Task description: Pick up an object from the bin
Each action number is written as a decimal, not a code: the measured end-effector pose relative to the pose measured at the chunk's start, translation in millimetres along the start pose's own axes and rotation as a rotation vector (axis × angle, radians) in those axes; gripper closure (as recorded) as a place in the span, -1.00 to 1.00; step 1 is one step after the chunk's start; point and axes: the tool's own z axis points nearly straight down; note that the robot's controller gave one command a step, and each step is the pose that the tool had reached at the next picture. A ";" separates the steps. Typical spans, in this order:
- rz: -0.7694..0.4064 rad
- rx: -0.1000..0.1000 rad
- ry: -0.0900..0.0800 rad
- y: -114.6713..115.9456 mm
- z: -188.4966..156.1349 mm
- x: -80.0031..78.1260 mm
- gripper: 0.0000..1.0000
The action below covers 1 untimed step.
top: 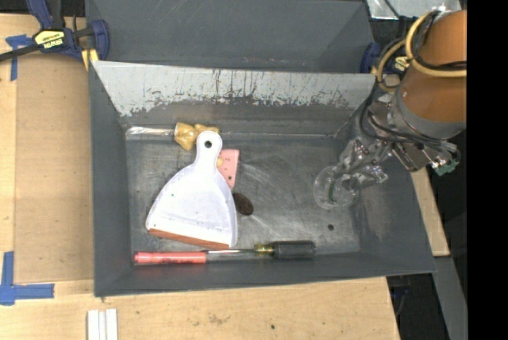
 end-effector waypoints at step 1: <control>0.000 0.000 0.000 0.0 0.0 0.0 1.00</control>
Offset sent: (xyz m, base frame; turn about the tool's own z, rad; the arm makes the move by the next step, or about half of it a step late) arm -0.0379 -0.0026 -0.0622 -0.1709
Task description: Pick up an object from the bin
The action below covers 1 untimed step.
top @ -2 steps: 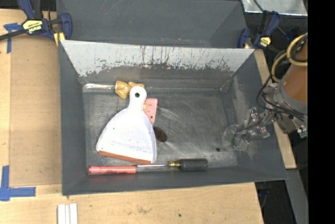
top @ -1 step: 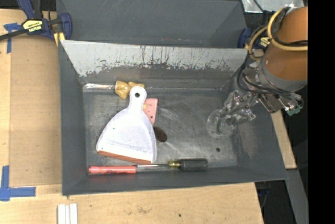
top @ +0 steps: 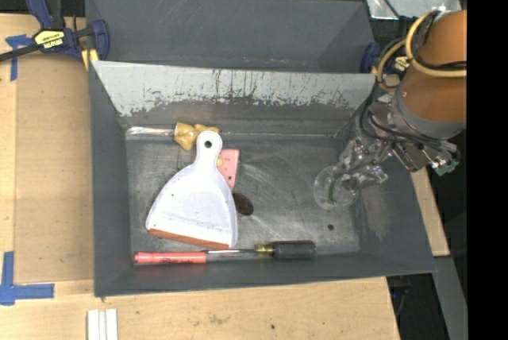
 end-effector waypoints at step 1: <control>-0.047 0.005 -0.006 3.2 14.1 7.7 1.00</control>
Offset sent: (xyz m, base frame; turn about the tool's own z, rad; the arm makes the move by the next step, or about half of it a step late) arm -0.0194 -0.0501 -0.0393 -0.4002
